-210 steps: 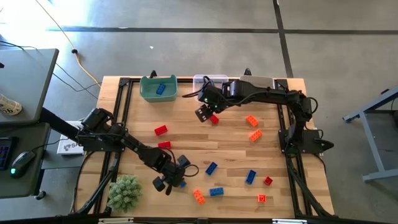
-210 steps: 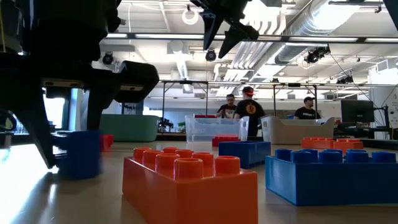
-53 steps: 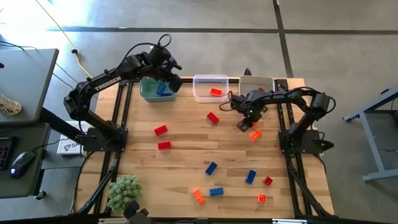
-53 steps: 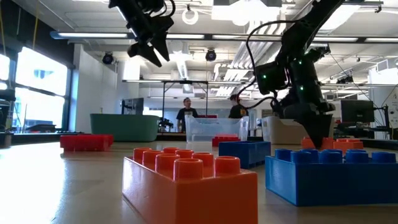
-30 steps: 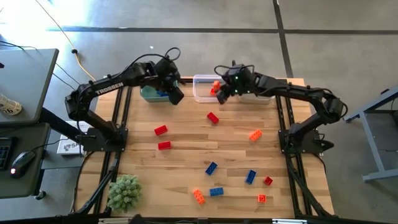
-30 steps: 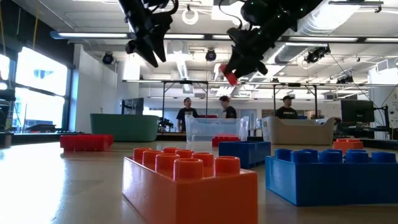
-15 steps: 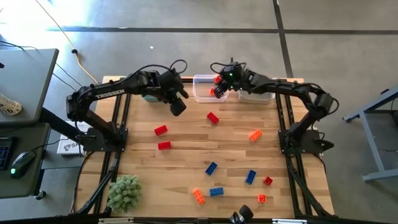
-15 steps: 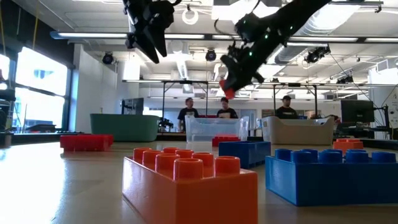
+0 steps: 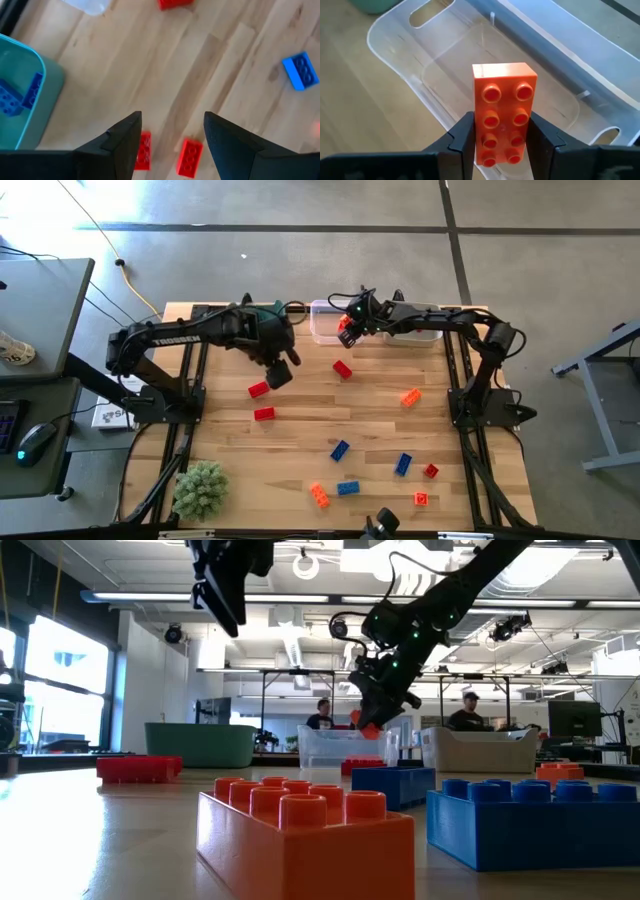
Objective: Sort & place blocks by color
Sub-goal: Put the orange game piece into the transparent bin, then put the red game piece into the gray bin
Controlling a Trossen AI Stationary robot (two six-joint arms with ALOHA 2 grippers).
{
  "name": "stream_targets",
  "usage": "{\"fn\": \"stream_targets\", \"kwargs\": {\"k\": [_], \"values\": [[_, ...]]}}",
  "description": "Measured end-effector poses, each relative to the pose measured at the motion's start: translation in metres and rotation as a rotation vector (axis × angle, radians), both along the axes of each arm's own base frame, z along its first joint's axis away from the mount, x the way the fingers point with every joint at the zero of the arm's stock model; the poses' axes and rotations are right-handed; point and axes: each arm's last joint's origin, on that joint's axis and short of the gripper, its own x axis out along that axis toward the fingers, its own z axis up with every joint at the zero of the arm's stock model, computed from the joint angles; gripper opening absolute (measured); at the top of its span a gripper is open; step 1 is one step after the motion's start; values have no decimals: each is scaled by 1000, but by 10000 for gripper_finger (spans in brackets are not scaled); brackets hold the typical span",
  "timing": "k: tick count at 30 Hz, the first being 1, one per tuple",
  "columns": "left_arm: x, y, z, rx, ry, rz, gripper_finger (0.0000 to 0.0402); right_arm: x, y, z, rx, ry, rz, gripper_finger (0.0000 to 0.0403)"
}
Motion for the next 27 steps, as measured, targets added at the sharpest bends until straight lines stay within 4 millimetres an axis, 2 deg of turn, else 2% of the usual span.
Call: {"fn": "stream_targets", "kwargs": {"k": [2, 8, 11, 19, 27], "values": [[1, -5, 0, -1, 10, -18, 204, 0, 0, 0, -6, 3, -5, 117], [1, -17, -1, -12, 43, -41, 204, 0, 0, 0, -17, 8, -15, 194], [0, -22, -2, -17, 56, -49, 204, -2, 1, 3, -10, 12, -15, 216], [-4, -32, -3, -38, 117, -58, 223, -10, 13, 36, 3, -77, -28, 225], [-3, -48, -4, -43, 140, -117, 247, -12, 49, 70, 18, -161, 17, 226]]}}
